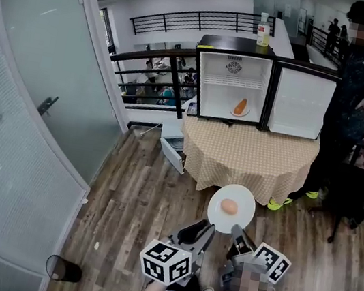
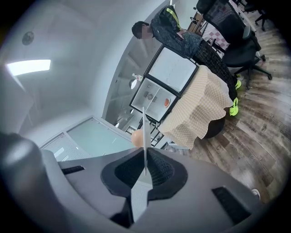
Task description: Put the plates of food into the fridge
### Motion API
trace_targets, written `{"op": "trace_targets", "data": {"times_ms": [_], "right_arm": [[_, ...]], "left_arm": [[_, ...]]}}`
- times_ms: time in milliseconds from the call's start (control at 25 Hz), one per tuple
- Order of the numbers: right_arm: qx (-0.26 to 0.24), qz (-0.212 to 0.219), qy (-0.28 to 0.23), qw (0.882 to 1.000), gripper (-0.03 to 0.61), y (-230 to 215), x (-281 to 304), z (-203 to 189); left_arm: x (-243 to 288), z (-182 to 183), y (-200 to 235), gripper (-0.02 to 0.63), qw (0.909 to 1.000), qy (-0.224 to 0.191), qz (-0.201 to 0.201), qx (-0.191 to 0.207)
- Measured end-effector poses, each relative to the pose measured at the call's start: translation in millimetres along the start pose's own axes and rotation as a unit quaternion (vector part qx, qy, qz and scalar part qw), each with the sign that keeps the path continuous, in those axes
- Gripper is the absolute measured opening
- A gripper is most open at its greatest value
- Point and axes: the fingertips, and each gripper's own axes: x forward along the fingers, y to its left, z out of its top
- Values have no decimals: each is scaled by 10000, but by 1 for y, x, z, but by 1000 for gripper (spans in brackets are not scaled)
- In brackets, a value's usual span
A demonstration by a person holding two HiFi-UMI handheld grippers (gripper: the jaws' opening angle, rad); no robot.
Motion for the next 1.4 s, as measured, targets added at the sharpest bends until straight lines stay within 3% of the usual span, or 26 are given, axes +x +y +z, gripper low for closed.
{"op": "trace_targets", "data": {"times_ms": [760, 1080, 1400], "right_arm": [[173, 9, 148, 9997, 26, -15, 44, 18], [143, -248, 135, 9995, 26, -25, 99, 50], [212, -334, 79, 9992, 26, -21, 177, 85]], "left_arm": [[34, 2, 32, 103, 9998, 156, 114, -85], [82, 25, 74, 103, 9997, 226, -35, -98], [135, 74, 143, 103, 9997, 201, -103, -68]]}}
